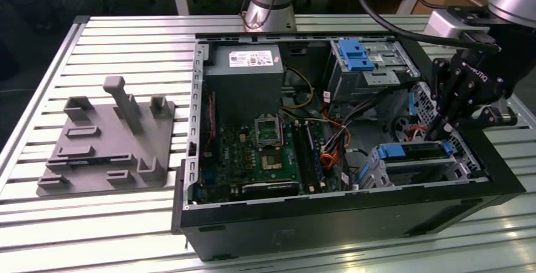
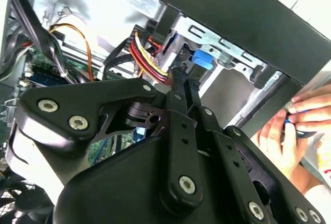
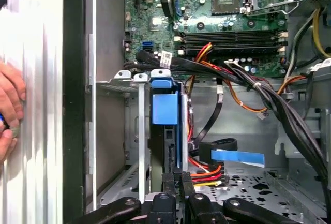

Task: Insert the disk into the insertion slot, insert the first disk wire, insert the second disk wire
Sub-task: 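Insert the first disk wire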

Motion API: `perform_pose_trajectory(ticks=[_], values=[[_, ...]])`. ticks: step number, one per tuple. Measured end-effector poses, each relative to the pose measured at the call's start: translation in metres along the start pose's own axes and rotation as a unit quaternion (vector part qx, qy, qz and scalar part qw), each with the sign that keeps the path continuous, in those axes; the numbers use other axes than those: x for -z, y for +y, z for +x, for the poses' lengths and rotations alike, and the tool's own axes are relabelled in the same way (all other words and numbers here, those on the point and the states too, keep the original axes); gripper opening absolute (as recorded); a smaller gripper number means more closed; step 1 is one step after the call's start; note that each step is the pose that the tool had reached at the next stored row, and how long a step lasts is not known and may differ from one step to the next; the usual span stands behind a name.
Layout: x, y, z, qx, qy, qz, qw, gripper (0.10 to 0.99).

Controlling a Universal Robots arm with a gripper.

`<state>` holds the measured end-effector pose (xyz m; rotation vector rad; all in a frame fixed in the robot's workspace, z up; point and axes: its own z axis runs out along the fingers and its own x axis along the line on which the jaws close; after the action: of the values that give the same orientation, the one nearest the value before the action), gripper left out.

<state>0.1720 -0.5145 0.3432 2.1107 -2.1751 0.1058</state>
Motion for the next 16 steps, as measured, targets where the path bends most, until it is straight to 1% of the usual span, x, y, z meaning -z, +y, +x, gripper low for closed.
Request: perform_pose_trajectory(ticks=[2,3,4,11,13,16], values=[[0.0000,0.0000,0.0000,0.000,0.0124,0.0003,0.9999,0.165],[-0.0001,0.0000,-0.0002,-0.001,0.0165,0.0005,0.9999,0.165],[-0.0002,0.0000,-0.0007,-0.001,0.0181,0.0005,0.9998,0.165],[-0.0004,0.0000,-0.0012,-0.001,0.0182,0.0005,0.9998,0.165],[-0.0005,0.0000,-0.0012,-0.001,0.0158,0.0005,0.9999,0.165],[-0.0006,0.0003,-0.0012,0.000,0.0109,0.0006,0.9999,0.165]])
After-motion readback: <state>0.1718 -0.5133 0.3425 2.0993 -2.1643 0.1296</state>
